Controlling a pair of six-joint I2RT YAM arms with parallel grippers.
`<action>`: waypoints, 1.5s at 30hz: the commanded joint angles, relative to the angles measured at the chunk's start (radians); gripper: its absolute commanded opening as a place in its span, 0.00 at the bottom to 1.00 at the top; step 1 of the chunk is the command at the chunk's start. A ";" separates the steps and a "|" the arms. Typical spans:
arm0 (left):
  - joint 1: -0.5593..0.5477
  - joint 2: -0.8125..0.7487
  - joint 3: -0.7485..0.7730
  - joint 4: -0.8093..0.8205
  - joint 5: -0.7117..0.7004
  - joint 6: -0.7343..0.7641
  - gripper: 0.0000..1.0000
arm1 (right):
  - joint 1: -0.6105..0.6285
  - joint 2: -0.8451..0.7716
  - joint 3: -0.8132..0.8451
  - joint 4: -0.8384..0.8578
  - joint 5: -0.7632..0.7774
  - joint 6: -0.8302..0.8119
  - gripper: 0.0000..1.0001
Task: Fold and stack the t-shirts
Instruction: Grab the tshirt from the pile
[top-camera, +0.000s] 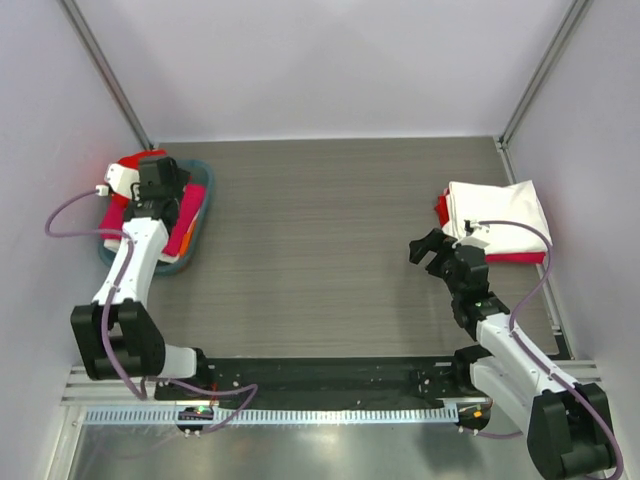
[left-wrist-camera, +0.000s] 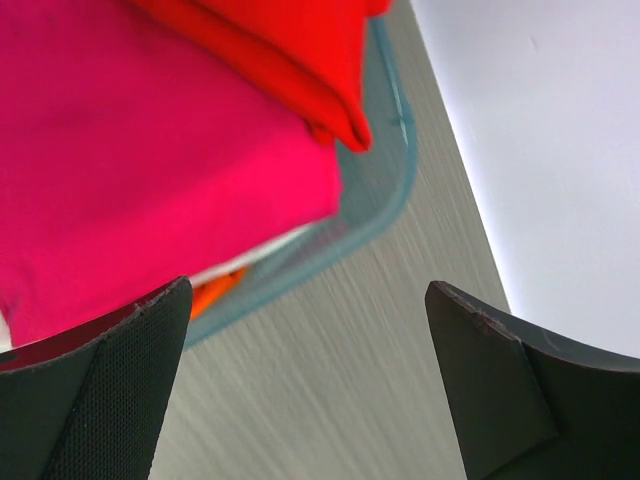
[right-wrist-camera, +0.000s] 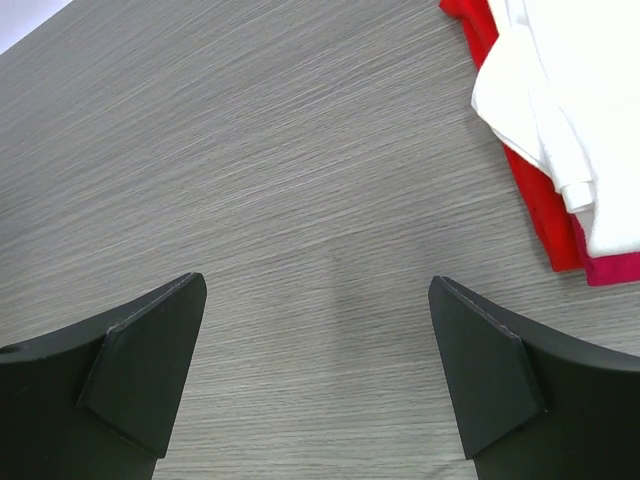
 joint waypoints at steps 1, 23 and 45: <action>0.037 0.067 0.066 0.014 -0.022 -0.113 1.00 | 0.004 -0.022 0.012 0.019 0.002 0.011 1.00; 0.157 0.558 0.327 0.254 -0.137 -0.171 0.91 | 0.004 0.048 0.037 0.032 -0.025 0.014 1.00; 0.266 0.644 0.493 0.258 0.063 -0.153 0.00 | 0.004 0.111 0.063 0.040 -0.039 0.010 1.00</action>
